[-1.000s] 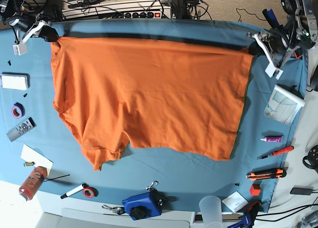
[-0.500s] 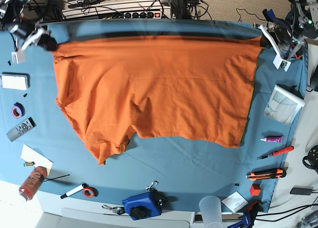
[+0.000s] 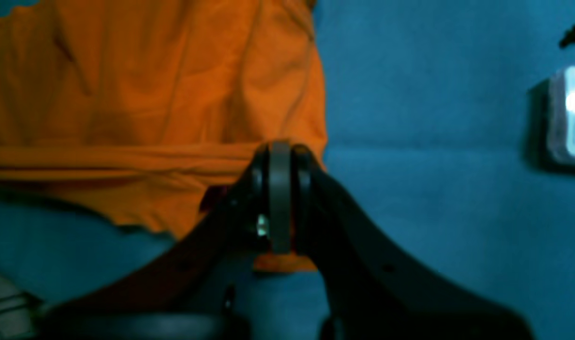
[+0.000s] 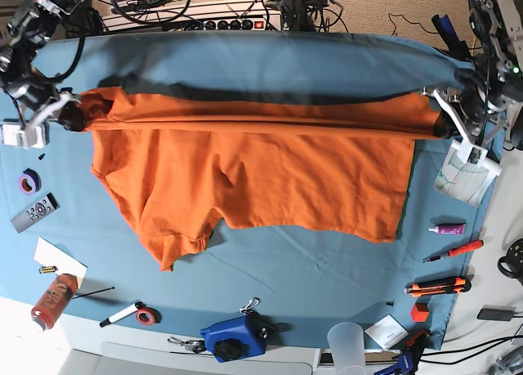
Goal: Layout the t-shirt on the table in an organized manner, then fold the t-shirt properly
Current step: 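Fold the held shirt edge over toward the hem with both grippers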
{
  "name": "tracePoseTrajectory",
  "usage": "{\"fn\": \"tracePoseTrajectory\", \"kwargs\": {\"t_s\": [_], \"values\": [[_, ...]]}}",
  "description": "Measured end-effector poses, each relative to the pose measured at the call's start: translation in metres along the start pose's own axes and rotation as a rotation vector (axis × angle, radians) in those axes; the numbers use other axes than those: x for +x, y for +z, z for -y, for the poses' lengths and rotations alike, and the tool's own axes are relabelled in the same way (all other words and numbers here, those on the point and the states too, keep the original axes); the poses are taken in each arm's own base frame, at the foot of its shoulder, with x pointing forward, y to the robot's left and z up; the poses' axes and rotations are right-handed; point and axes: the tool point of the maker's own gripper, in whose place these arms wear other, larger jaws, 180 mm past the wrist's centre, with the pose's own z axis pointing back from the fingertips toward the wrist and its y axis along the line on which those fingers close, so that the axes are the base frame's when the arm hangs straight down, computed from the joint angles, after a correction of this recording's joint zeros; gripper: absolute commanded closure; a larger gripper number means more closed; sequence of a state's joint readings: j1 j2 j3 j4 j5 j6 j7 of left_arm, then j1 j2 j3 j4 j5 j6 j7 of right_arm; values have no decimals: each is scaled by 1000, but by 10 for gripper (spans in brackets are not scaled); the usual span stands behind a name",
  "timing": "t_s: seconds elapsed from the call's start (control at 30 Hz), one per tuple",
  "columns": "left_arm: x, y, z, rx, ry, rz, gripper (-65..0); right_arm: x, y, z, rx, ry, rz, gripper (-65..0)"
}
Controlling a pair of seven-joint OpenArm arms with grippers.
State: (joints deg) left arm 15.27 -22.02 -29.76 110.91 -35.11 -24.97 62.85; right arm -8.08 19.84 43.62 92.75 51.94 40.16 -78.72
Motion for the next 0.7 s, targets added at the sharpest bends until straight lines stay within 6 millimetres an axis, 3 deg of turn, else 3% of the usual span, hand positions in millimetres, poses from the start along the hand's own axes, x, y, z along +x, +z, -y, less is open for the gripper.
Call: {"fn": "tracePoseTrajectory", "kwargs": {"t_s": [0.2,0.33,0.5,0.7], "values": [[17,-9,0,-11,-30,25,0,8,-28,-14,-25,130,6,0],[24,-27,25,-75,-92,7,0,13,-38,-10,-85,189,-42,0],[50,-41,16,47,-156,53,0,35,-45,-12,-112,214,5,0],[62,-55,29,9,-199,64,0,41,-59,-4,-112,178,-1,0]]}}
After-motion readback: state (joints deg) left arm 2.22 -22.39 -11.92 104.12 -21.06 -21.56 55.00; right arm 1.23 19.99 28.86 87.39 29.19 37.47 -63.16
